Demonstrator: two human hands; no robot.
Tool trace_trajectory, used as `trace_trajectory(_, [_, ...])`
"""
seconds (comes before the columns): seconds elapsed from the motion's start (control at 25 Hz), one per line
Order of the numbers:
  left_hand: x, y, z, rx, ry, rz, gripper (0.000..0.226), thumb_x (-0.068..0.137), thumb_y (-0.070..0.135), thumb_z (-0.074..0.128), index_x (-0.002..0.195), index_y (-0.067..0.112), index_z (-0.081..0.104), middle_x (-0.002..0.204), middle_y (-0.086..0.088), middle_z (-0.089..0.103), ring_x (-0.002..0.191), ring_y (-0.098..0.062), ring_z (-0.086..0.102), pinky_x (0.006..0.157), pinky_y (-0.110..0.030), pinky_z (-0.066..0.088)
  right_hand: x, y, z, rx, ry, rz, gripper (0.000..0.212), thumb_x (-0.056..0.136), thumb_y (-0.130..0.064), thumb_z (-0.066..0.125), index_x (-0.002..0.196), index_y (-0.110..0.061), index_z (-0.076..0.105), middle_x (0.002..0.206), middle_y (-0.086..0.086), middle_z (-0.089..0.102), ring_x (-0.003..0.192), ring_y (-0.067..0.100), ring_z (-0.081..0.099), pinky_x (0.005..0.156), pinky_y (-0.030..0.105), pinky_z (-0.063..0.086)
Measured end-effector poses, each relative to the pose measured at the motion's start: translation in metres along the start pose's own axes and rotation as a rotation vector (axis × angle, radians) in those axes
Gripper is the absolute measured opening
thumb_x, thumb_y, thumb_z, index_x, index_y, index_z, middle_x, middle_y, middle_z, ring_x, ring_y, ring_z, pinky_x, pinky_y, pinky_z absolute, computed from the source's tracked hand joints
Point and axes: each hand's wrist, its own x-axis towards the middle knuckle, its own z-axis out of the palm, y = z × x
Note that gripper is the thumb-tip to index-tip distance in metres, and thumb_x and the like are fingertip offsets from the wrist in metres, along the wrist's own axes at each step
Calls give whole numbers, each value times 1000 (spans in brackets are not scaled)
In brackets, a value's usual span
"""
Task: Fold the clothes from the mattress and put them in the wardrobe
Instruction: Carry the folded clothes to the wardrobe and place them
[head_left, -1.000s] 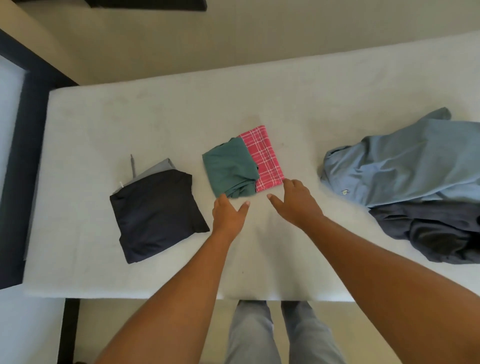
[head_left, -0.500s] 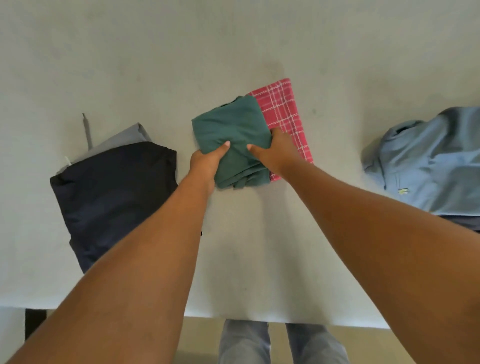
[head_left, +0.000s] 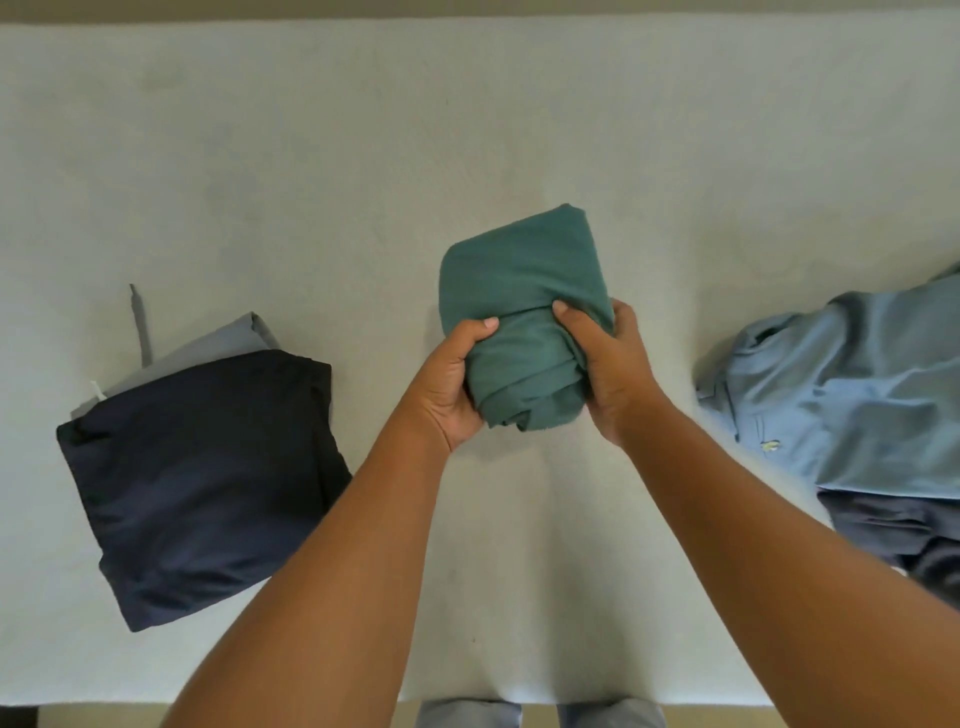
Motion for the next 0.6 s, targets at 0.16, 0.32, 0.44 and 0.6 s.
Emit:
trace_trajectory(0.16, [51, -11, -21, 300, 262, 49, 50, 81, 23, 83, 128, 21, 66, 113, -7, 77, 108, -27, 73, 97, -49, 58, 34, 11, -20, -422, 119, 77, 65, 89, -24, 68, 145, -24, 35, 126, 4, 58, 98, 17, 62, 80, 36, 57])
trace_trajectory(0.32, [72, -23, -33, 297, 295, 67, 62, 75, 26, 88, 131, 23, 63, 114, -4, 77, 104, -23, 75, 91, -47, 61, 54, 22, -20, -488, 167, 112, 52, 76, -41, 66, 121, -26, 45, 112, 2, 60, 102, 25, 64, 89, 48, 58])
trace_trajectory(0.44, [80, -23, -38, 269, 235, 63, 69, 71, 27, 91, 134, 25, 64, 119, -8, 76, 110, -28, 73, 92, -53, 59, 65, 27, -26, -416, 130, 137, 40, 84, -29, 68, 118, -23, 48, 114, 7, 61, 104, 28, 65, 88, 50, 59])
trace_trajectory(0.6, [72, -16, -35, 225, 135, -32, 55, 81, 21, 85, 132, 19, 66, 119, -12, 75, 113, -31, 71, 96, -53, 58, 71, 26, -39, -391, -57, 172, 51, 83, -30, 74, 129, -19, 53, 121, 7, 67, 108, 27, 67, 93, 50, 58])
